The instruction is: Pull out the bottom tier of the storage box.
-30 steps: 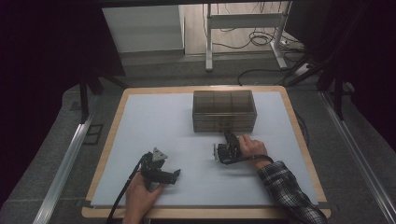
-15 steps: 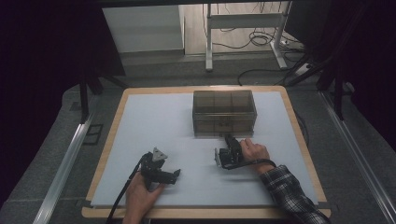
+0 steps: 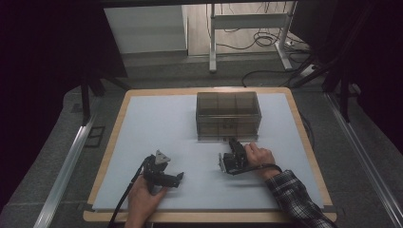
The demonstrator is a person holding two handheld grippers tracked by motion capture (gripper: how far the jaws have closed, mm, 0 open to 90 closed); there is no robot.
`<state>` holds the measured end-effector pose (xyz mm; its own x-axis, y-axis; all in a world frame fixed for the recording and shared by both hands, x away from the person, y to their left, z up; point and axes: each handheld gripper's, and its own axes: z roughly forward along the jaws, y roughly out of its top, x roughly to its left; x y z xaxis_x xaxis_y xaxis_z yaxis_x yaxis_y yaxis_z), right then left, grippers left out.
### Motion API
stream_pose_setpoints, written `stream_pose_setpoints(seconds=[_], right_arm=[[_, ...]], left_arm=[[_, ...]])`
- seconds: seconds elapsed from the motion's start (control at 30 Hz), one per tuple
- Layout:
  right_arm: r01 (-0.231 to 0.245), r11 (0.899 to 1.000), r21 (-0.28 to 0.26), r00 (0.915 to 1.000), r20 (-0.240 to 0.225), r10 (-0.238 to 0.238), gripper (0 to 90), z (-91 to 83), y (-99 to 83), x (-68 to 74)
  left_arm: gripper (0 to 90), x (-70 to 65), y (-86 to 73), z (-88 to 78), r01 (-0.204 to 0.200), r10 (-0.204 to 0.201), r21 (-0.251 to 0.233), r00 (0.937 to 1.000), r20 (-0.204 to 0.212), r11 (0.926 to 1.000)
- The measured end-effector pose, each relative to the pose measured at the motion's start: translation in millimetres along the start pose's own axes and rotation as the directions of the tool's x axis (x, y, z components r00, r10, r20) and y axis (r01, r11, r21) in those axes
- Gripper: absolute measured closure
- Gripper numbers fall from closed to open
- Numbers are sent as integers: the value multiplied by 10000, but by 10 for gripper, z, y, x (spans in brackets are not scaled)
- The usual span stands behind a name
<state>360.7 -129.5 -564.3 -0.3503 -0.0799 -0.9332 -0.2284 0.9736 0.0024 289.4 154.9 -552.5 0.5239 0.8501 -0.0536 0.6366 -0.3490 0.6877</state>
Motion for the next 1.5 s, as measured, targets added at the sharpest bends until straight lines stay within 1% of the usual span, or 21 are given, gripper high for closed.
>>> stream_pose_setpoints(seconds=[0.03, 0.07, 0.13, 0.17, 0.27, 0.33, 0.43, 0.5, 0.6, 0.63, 0.67, 0.7, 0.73, 0.8, 0.87, 0.9, 1.03, 1.17, 1.23, 1.4, 1.5], right_arm=[[5, 10000, -14, 9995, 305, -5, 764, -5, 0, 9], [7, 10000, 23, 10000, -4, -7, 754, -10, 3, -6], [-39, 10000, -48, 9999, 123, 40, 746, -14, -1, -5], [-105, 9999, -53, 9999, -60, 105, 741, -16, -2, -12], [-160, 9998, 117, 9999, -51, 161, 730, -40, -1, -29], [-307, 9995, -89, 9994, -151, 305, 726, -41, -9, -35], [-410, 9991, -130, 9988, -286, 406, 717, -62, -9, -56], [-527, 9982, -294, 9972, -546, 511, 706, -65, -12, -77], [-616, 9973, -410, 9957, -719, 585, 693, -77, -17, -102], [-681, 9970, -366, 9955, -683, 655, 690, -87, -16, -111], [-624, 9974, -356, 9955, -734, 596, 687, -95, -21, -132], [-862, 9954, -421, 9924, -914, 821, 683, -98, -23, -142], [-955, 9940, -529, 9912, -969, 900, 678, -100, -29, -156], [-872, 9953, -412, 9918, -971, 828, 668, -120, -33, -187], [-1129, 9922, -532, 9882, -1098, 1065, 660, -116, -41, -203], [-1156, 9920, -504, 9881, -1080, 1096, 657, -121, -45, -215], [-1479, 9871, -609, 9812, -1339, 1387, 637, -124, -68, -272], [-1609, 9848, -656, 9762, -1578, 1489, 625, -138, -85, -322], [-1806, 9803, -799, 9707, -1750, 1645, 621, -136, -97, -343], [-2232, 9708, -882, 9549, -2198, 1996, 611, -140, -128, -402], [-2567, 9619, -943, 9422, -2461, 2274, 602, -149, -150, -452]], left_arm=[[0, 0, 0, 0, 0, 0, -1, 10000, -2, 10000], [0, 0, 0, 0, -1, 1, 0, 10000, -1, 10000], [0, 0, 0, 0, -1, 1, -1, 10000, -2, 10000], [0, 0, 0, 0, 1, -1, -4, 10000, -2, 10000], [0, 0, 0, 0, 2, -2, -4, 10000, -2, 10000], [0, 0, 0, 0, 1, -1, -4, 10000, -3, 10000], [0, 0, 0, 0, 0, 0, -2, 10000, -1, 10000], [0, 0, 0, 0, -2, 2, 0, 10000, -2, 10000], [0, 0, 0, 0, -2, 2, -1, 10000, -1, 10000], [0, 0, 0, 0, 0, 0, -2, 10000, -2, 10000], [0, 0, 0, 0, -3, 3, -1, 10000, -1, 10000], [0, 0, 0, 0, -3, 3, 0, 10000, -3, 10000], [0, 0, 0, 0, 2, -2, -4, 10000, -1, 10000], [0, 0, 0, 0, -2, 2, 0, 10000, -1, 10000], [0, 0, 0, 0, -3, 3, -1, 10000, -1, 10000], [0, 0, 0, 0, -4, 4, 1, 10000, 0, 10000], [0, 0, 0, 0, -3, 3, -1, 10000, -2, 10000], [0, 0, 0, 0, -3, 3, -1, 10000, -2, 10000], [0, 0, 0, 0, -5, 5, 1, 10000, -1, 10000], [0, 0, 0, 0, -6, 6, 3, 10000, -3, 10000], [0, 0, 0, 0, -7, 7, 5, 10000, -2, 10000]])
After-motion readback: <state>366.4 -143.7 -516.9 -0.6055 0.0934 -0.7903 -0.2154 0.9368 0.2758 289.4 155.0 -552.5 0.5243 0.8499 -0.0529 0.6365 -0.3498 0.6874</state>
